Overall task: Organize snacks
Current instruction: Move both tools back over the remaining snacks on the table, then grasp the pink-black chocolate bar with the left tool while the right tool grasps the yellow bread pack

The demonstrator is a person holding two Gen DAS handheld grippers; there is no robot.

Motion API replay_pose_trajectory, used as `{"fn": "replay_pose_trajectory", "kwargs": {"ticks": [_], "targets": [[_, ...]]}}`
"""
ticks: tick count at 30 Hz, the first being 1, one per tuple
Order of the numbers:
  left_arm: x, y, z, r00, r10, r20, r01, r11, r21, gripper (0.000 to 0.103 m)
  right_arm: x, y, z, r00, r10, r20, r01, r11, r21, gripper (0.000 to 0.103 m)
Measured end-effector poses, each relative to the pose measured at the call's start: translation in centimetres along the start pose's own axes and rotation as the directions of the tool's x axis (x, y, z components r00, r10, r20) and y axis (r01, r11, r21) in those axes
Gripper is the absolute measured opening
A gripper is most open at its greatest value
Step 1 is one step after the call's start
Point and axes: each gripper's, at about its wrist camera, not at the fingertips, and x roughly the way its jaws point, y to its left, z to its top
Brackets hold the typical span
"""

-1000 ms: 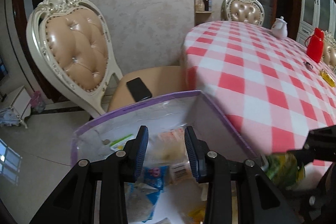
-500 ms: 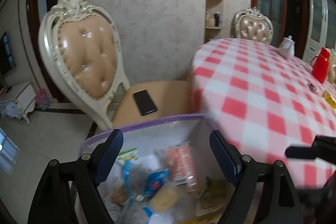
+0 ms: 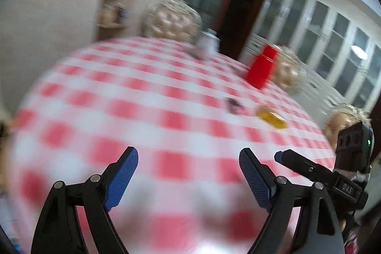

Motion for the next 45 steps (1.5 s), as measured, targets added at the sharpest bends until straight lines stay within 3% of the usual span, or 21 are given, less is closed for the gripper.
{"fn": "replay_pose_trajectory", "kwargs": {"ticks": [3,6,10,14,21,23,24,25,30,38,40,41,45], "targets": [[6.9,-3.7,1.5,0.995,-0.069,-0.075,0.069,0.998,-0.008,0.088,-3.5,-5.5,1.9,0.987,-0.135,0.085,0.128,0.989,0.078,0.081],[12.9,-6.4,3.0,0.995,-0.054,-0.081,0.053,0.998,-0.012,0.088,-6.4,-10.6,2.6,0.958,-0.250,0.142,0.207,0.943,0.262,0.081],[19.9,-9.5,5.3,0.995,-0.006,-0.104,0.009,1.000,0.025,0.088,-8.1,-13.7,2.4,0.946,-0.257,0.199,0.135,0.868,0.477,0.081],[24.9,-11.3,7.0,0.992,0.019,-0.121,-0.018,1.000,0.011,0.088,-8.5,-12.4,2.6,0.929,-0.297,0.222,0.173,0.877,0.449,0.081],[30.7,-12.6,7.9,0.967,0.135,-0.214,-0.111,0.987,0.118,0.087,-7.8,-11.6,2.2,0.941,-0.273,0.200,0.182,0.907,0.380,0.081],[30.6,-12.8,7.8,0.971,0.120,-0.206,-0.090,0.985,0.150,0.065,-7.4,-11.4,2.2,0.942,-0.275,0.192,0.193,0.913,0.358,0.081],[30.6,-12.7,7.7,0.971,0.111,-0.209,-0.077,0.984,0.162,0.025,-7.3,-11.3,2.1,0.941,-0.280,0.191,0.201,0.915,0.348,0.081],[30.5,-12.6,7.6,0.970,0.106,-0.217,-0.068,0.982,0.174,0.022,-7.2,-11.2,2.1,0.938,-0.293,0.188,0.219,0.917,0.334,0.081],[26.7,-11.4,6.2,0.979,0.057,-0.194,-0.022,0.984,0.176,0.022,-6.9,-11.4,1.8,0.918,-0.362,0.162,0.309,0.909,0.279,0.081],[17.9,-7.8,1.9,0.990,0.001,-0.143,0.015,0.994,0.106,0.022,-7.2,-12.3,1.6,0.945,-0.301,0.129,0.245,0.911,0.332,0.081],[16.2,-7.2,1.4,0.992,-0.038,-0.123,0.046,0.997,0.064,0.022,-6.7,-11.6,2.8,0.927,-0.349,0.136,0.313,0.922,0.229,0.081],[15.5,-7.0,1.2,0.992,-0.059,-0.112,0.063,0.997,0.037,0.022,-6.0,-11.3,3.8,0.910,-0.390,0.139,0.375,0.919,0.123,0.083],[15.2,-7.3,1.1,0.986,-0.128,-0.108,0.128,0.992,-0.009,0.022,-2.7,-12.8,7.9,0.869,-0.486,0.091,0.494,0.864,-0.101,0.087]]}}
